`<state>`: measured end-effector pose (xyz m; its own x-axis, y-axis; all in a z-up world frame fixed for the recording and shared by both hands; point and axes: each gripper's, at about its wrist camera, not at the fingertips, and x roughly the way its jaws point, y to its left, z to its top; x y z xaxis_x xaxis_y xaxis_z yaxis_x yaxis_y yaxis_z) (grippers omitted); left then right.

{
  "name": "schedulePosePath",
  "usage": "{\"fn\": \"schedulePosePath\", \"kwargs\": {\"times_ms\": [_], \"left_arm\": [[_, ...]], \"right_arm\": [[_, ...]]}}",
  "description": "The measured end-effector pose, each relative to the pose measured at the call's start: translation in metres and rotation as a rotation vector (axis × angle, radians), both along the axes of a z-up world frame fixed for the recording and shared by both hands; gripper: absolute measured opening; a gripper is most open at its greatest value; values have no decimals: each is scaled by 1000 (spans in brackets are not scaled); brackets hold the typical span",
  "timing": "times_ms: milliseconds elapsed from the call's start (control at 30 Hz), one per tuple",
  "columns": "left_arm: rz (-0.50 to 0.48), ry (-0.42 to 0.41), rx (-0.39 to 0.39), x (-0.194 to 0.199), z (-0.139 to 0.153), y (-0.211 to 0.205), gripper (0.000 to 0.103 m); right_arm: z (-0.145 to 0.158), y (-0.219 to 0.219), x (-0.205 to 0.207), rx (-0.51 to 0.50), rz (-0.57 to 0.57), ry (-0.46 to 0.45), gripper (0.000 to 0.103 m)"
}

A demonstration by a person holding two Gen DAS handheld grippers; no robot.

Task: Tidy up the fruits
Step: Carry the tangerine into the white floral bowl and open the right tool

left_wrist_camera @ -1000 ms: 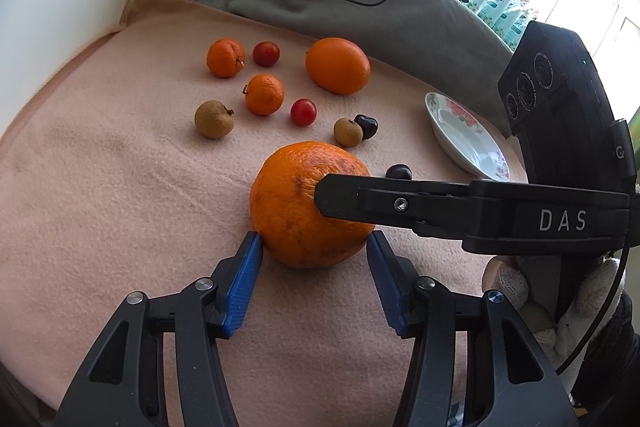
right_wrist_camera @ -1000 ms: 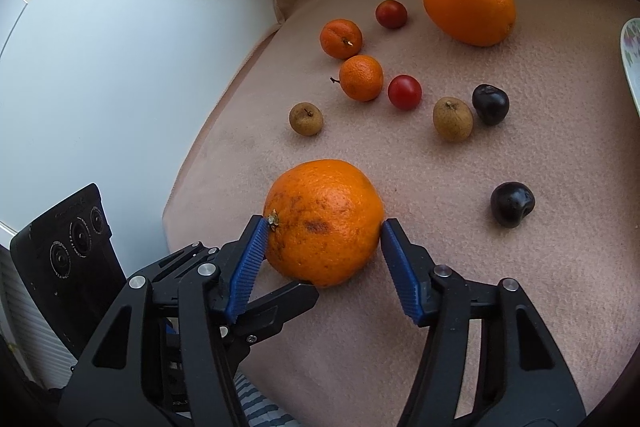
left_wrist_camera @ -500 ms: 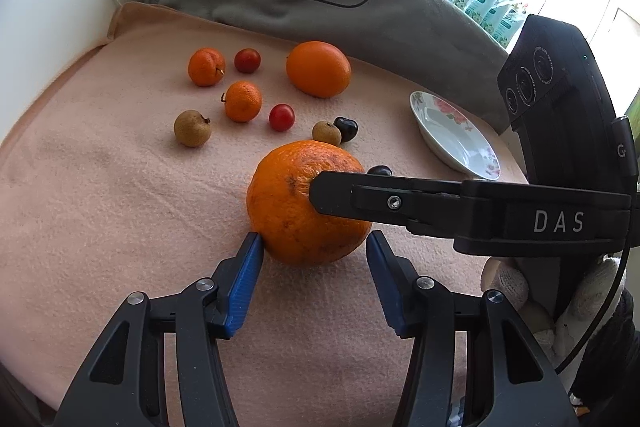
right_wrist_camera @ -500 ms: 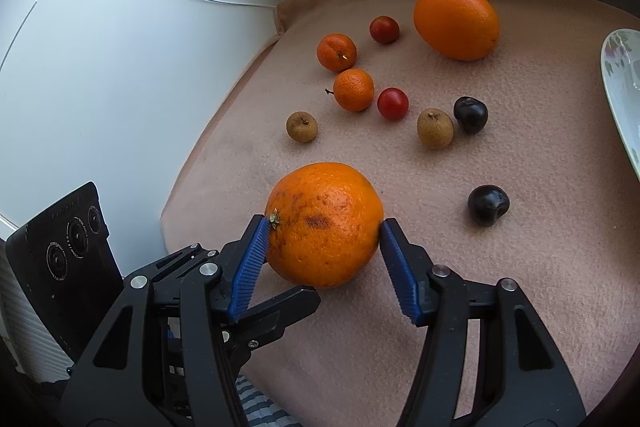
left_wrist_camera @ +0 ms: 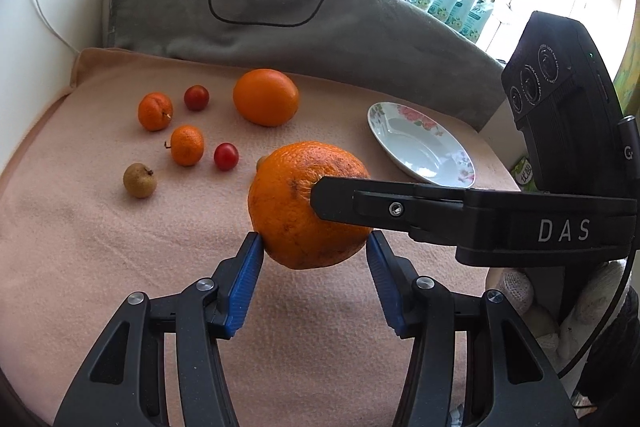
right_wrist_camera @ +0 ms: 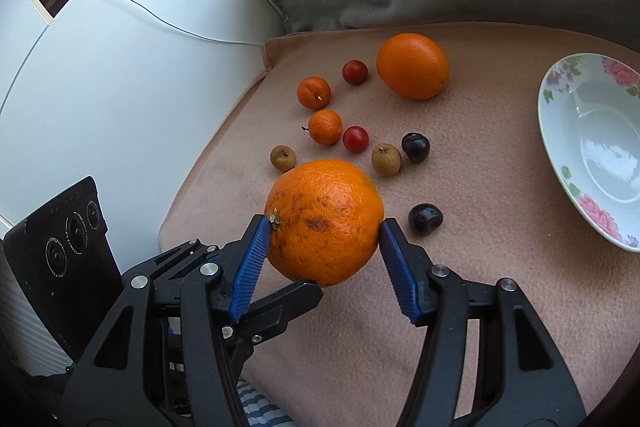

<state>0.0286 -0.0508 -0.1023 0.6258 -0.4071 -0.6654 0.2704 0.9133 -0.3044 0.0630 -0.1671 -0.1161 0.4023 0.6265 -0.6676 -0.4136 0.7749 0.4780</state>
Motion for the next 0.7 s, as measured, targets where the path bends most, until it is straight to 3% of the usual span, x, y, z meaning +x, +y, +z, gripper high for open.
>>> {"fn": "schedulePosePath", "kwargs": {"times_ms": [700], "left_arm": [[-175,-38,28,31,16,-93,53]], "right_arm": [[16,-113,0,30,-185,-23,60]]}}
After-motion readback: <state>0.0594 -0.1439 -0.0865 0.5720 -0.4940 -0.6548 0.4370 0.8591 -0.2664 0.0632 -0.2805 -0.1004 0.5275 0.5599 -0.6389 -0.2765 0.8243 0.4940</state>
